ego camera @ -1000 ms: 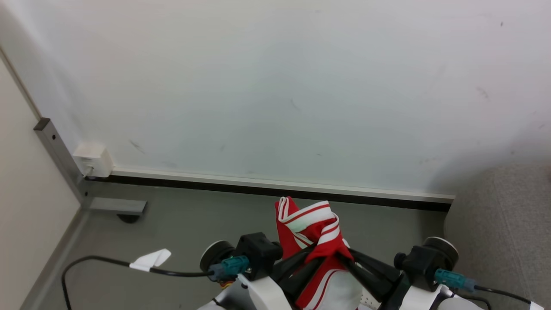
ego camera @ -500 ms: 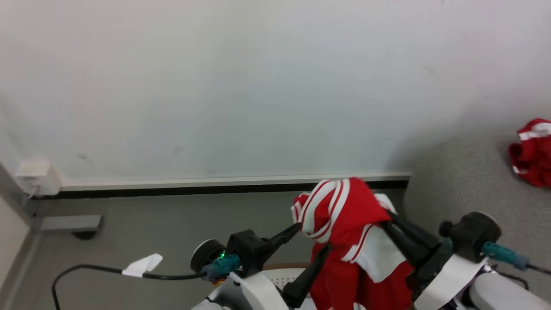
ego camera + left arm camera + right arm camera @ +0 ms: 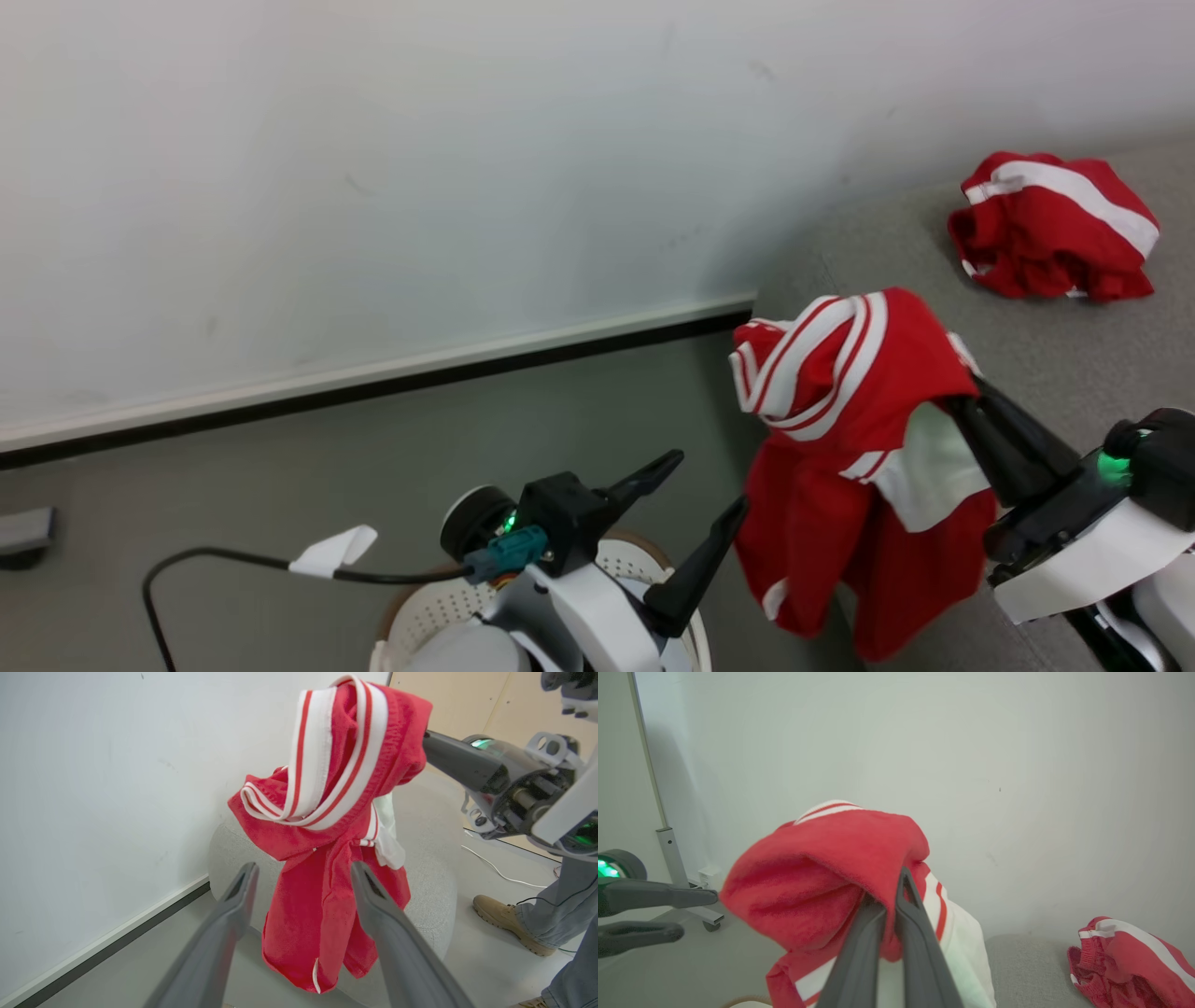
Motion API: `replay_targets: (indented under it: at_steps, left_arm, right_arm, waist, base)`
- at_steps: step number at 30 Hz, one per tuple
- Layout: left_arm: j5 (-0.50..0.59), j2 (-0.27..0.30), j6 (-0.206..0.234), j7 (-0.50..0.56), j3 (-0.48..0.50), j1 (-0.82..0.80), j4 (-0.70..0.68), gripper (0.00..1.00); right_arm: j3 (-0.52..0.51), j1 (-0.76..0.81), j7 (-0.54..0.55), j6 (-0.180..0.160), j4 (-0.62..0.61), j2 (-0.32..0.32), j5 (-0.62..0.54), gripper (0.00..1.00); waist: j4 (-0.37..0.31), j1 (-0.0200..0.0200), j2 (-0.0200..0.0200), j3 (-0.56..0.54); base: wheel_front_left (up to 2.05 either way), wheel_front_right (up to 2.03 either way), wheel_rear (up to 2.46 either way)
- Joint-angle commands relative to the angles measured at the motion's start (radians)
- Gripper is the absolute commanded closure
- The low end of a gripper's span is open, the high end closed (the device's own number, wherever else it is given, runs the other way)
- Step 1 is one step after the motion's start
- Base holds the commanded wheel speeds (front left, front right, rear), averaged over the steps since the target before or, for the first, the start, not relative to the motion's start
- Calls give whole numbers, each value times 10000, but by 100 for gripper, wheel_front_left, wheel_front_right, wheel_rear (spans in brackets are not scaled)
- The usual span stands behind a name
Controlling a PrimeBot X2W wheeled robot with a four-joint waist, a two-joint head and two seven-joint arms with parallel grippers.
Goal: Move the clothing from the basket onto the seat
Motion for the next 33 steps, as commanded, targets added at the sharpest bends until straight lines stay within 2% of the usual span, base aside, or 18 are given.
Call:
replay_targets:
  at_steps: [1,9,14,18,22,28,31,33]
  left_arm:
    - [188,7,-22,-28,12,-105,38,0]
    - [402,-225,-165,113,-61,-894,72,0]
    - [659,-264,-322,326,-86,-1637,38,0]
    - [896,-260,-485,460,-98,-2263,66,0]
    - [1064,-292,-574,493,-77,-2745,59,0]
    - [1263,-536,-647,444,-126,-3275,-31,0]
    - [1376,-636,-656,409,-161,-3442,-62,0]
    - [1426,-673,-658,370,-193,-3531,-84,0]
  right_arm:
    - [-98,103,-37,-29,-42,-24,-59,100]
    - [-1911,-228,-33,-29,177,161,-220,100]
    - [-3859,-1308,145,-28,618,-16,-307,100]
    - [-5412,-2623,574,-28,1205,-511,-570,100]
    - [-7076,-4134,1038,-29,2253,-1053,-846,100]
    - [-8698,-5598,1328,-28,4324,-2166,-1829,100]
    - [-9367,-5671,1121,-28,5554,-2382,-2456,100]
    - [-9852,-5524,879,-28,6492,-2264,-2899,100]
  waist:
    - [-245,0,-1,287]
    - [-191,0,-1,1379]
    - [179,0,-1,2500]
    - [593,0,-1,3391]
    - [1061,0,-1,4210]
    - [1940,0,-1,5254]
    - [2281,0,-1,5621]
    - [2428,0,-1,5814]
  base:
    - [0,0,0]
    - [0,0,0]
    - [0,0,0]
    - [0,0,0]
    - [0,0,0]
    - [0,0,0]
    - [0,0,0]
    - [0,0,0]
